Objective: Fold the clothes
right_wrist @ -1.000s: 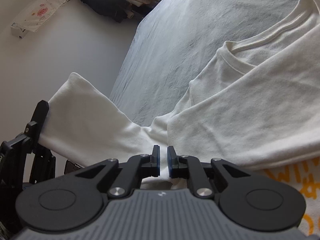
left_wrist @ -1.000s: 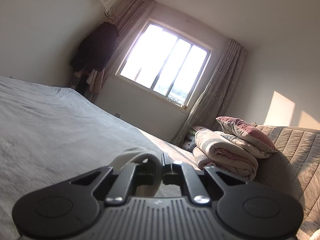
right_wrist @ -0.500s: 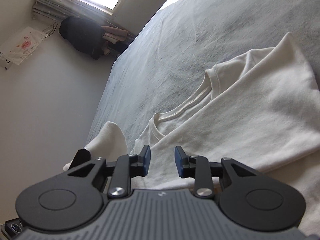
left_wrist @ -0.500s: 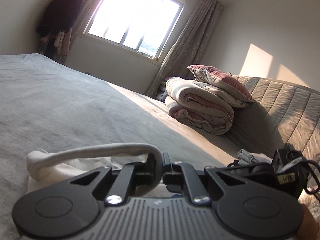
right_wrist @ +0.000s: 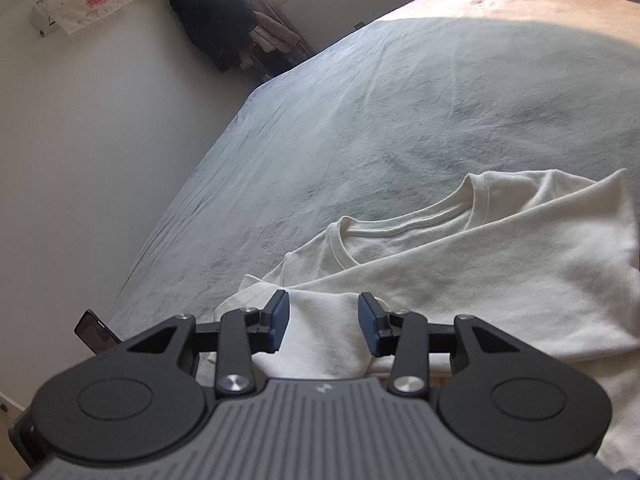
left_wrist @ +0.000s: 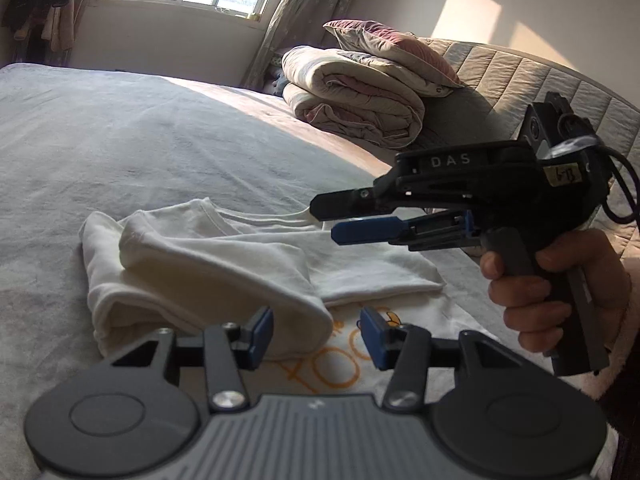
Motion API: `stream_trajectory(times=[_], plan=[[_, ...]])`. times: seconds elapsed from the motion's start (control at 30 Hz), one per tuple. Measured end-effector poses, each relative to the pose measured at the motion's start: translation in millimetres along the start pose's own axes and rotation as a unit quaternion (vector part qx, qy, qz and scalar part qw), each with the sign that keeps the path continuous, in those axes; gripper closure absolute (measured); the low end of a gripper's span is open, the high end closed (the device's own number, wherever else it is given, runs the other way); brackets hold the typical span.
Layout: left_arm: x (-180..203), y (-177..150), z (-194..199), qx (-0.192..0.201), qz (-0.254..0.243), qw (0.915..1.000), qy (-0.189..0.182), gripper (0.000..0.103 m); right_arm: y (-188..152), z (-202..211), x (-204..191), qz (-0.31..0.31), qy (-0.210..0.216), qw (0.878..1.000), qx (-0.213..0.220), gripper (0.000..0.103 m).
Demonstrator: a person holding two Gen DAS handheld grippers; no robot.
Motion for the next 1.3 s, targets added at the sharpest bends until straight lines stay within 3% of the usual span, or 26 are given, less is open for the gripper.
stream_trajectory(times=[0.13, 0.23, 0.3, 0.4, 0.57, 0.67, 0.77, 0.93, 1.1, 1.3], plan=[[-24, 7, 39, 0.053, -0.003, 0.9985, 0.012, 0.054, -7, -20, -37, 0.093, -0.024, 0.995, -0.007, 0.056], [-56, 16, 48, 0.073, 0.037, 0.996, 0.036, 0.057, -13, -39, -58, 0.146, -0.032, 0.989, -0.011, 0.055], [-80, 17, 46, 0.084, 0.088, 0.992, 0.034, 0.075, -20, -48, -72, 0.178, -0.037, 0.983, -0.015, 0.055], [-106, 12, 34, 0.085, 0.145, 0.9851, 0.035, 0.086, -29, -60, -91, 0.235, -0.057, 0.97, -0.021, 0.055], [-110, 0, 10, 0.035, 0.151, 0.9865, 0.054, 0.098, -44, -90, -102, 0.313, -0.117, 0.942, -0.033, 0.055], [-114, -9, 5, 0.011, 0.148, 0.9861, 0.075, 0.102, -46, -95, -100, 0.357, -0.15, 0.922, -0.014, 0.098], [-113, -9, 6, 0.005, 0.141, 0.9868, 0.08, 0.102, -30, -76, -96, 0.345, -0.162, 0.924, 0.039, 0.099], [-114, -10, 8, 0.0, 0.14, 0.9867, 0.083, 0.101, 5, -16, -50, 0.233, -0.175, 0.949, 0.117, 0.099], [-108, -5, 6, -0.016, 0.122, 0.9889, 0.083, 0.101, 14, 27, 24, 0.091, -0.164, 0.974, 0.127, 0.099], [-98, -8, 2, -0.041, 0.087, 0.9913, 0.09, 0.101, -23, 43, 75, -0.023, -0.135, 0.986, 0.094, 0.091]])
Point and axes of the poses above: each gripper's, at about its wrist camera, not at the fingertips, and z roughly against the way its jaws point, x to its right, y to its top, the point moved 6 cm from there along -z, roughly the way its jaws point, and after that the axes turned 4 degrees about -y, right-handed, at the moved point
